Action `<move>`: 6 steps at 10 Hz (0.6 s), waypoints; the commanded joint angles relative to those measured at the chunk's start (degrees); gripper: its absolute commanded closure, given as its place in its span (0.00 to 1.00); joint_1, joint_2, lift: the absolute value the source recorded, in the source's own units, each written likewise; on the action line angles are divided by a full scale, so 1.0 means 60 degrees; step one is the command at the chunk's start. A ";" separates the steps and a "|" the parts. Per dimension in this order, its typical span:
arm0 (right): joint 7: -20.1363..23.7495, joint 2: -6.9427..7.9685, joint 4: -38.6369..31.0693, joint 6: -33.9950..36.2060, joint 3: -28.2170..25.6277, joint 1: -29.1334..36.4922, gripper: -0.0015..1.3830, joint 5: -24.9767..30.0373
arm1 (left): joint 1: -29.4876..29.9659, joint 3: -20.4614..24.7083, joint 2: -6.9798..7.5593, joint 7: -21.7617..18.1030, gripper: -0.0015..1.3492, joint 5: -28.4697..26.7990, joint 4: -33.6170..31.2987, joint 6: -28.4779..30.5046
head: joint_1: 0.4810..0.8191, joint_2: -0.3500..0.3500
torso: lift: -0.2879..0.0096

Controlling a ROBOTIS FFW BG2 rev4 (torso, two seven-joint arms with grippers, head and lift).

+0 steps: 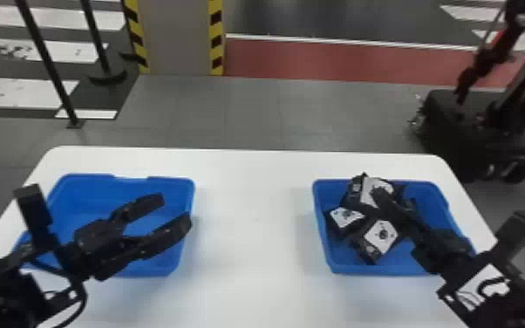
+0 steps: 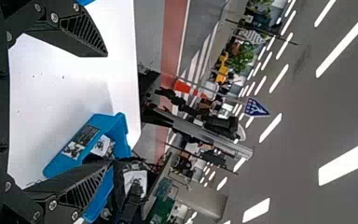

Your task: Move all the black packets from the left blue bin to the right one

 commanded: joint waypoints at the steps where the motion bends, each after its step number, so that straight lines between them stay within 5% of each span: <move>1: -0.0339 -0.0469 0.0494 -0.0001 -0.0306 -0.0013 0.92 0.0076 | 0.0494 0.0476 -0.0066 0.0006 0.13 0.0104 -0.0365 -0.0452 | 0.63 0.32 | 0.60; 2: -0.0573 -0.0616 0.0752 0.0304 -0.0306 -0.0060 0.86 0.0150 | 0.0728 0.0710 -0.0124 0.0021 0.13 0.0104 -0.0576 -0.0522 | 0.63 0.30 | 0.60; 4: -0.0940 -0.0645 0.0728 0.0164 -0.0409 -0.0036 0.07 0.1043 | 0.0916 0.0798 -0.0168 0.0065 0.13 0.0251 -0.0647 -0.0944 | 0.63 0.28 | 0.60; 5: -0.1423 -0.0572 -0.0209 -0.0469 -0.0409 0.0409 0.03 0.1717 | 0.0962 0.0886 -0.0227 0.0094 0.13 0.0309 -0.0670 -0.1343 | 0.63 0.27 | 0.60; 6: -0.2170 -0.0352 -0.1569 -0.0821 -0.0409 0.1112 0.12 0.2230 | 0.1150 0.1105 -0.0359 0.0153 0.13 0.0309 -0.0834 -0.1671 | 0.63 0.26 | 0.60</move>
